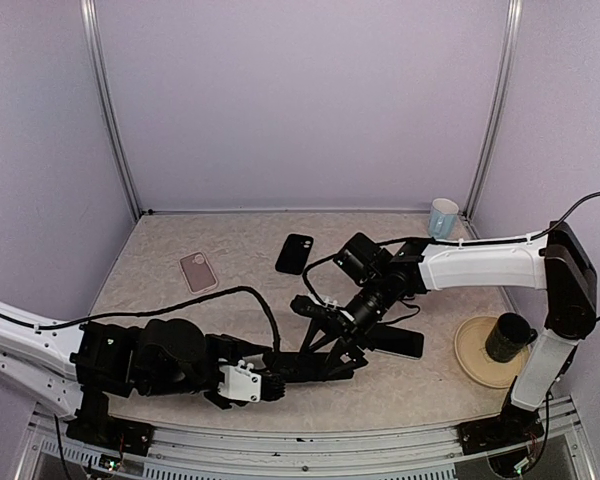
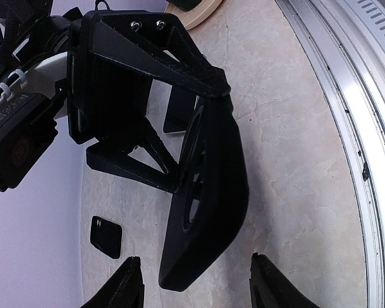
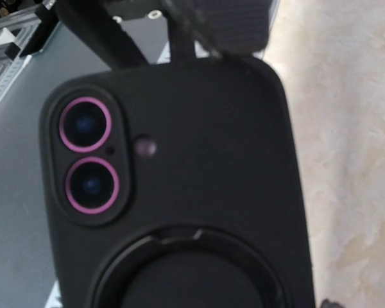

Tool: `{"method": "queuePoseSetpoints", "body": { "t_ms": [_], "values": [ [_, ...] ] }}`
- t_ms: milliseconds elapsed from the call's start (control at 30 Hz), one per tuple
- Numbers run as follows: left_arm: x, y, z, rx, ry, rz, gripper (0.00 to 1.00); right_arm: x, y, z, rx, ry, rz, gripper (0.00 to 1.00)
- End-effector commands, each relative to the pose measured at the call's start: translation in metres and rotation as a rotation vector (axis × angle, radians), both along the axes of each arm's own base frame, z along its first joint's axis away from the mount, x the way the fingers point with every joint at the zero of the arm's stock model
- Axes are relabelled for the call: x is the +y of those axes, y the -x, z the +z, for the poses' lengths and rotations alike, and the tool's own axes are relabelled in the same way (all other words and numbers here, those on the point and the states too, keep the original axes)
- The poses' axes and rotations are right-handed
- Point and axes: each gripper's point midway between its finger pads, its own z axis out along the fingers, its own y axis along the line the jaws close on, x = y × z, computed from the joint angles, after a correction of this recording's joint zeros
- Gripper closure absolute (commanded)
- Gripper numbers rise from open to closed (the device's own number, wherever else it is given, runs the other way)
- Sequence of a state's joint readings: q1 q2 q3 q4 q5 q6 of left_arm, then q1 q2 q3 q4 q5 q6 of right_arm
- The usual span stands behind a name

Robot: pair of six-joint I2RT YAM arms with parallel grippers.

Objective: Put the phone into the phone case
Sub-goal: Pass from the right arm to the left

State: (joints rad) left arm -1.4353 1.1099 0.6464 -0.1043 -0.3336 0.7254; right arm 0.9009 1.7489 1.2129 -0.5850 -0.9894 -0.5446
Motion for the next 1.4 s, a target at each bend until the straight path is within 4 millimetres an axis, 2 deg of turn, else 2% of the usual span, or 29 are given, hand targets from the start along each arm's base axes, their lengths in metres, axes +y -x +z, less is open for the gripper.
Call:
{"method": "queuePoseSetpoints", "body": {
  "t_ms": [0, 267, 400, 533, 700, 967, 1167, 1367],
  "values": [
    [-0.015, 0.002, 0.018, -0.024, 0.054, -0.027, 0.46, 0.005, 0.005, 0.029, 0.033, -0.087, 0.042, 0.27],
    [-0.024, 0.001, 0.014, -0.023, 0.045, -0.028, 0.58, 0.007, 0.011, 0.024, 0.053, -0.077, 0.061, 0.27],
    [-0.027, 0.0, 0.013, -0.022, 0.049, -0.023, 0.59, 0.008, 0.013, 0.019, 0.067, -0.064, 0.067, 0.27],
    [-0.028, -0.002, 0.012, -0.029, 0.043, -0.018, 0.74, 0.008, 0.016, 0.016, 0.073, -0.057, 0.074, 0.27],
    [-0.029, -0.001, 0.016, -0.033, 0.052, -0.021, 0.87, 0.009, 0.017, 0.015, 0.078, -0.057, 0.08, 0.27],
    [-0.027, 0.004, 0.019, 0.001, 0.066, -0.035, 1.0, 0.009, 0.014, 0.013, 0.06, -0.047, 0.07, 0.26],
    [-0.025, 0.005, 0.018, 0.051, 0.075, -0.015, 1.0, 0.01, 0.0, 0.017, -0.05, -0.028, 0.018, 0.17],
    [-0.018, 0.006, 0.016, 0.122, 0.092, 0.035, 1.0, 0.007, -0.011, 0.03, -0.166, -0.042, -0.04, 0.15]
  ]
}}
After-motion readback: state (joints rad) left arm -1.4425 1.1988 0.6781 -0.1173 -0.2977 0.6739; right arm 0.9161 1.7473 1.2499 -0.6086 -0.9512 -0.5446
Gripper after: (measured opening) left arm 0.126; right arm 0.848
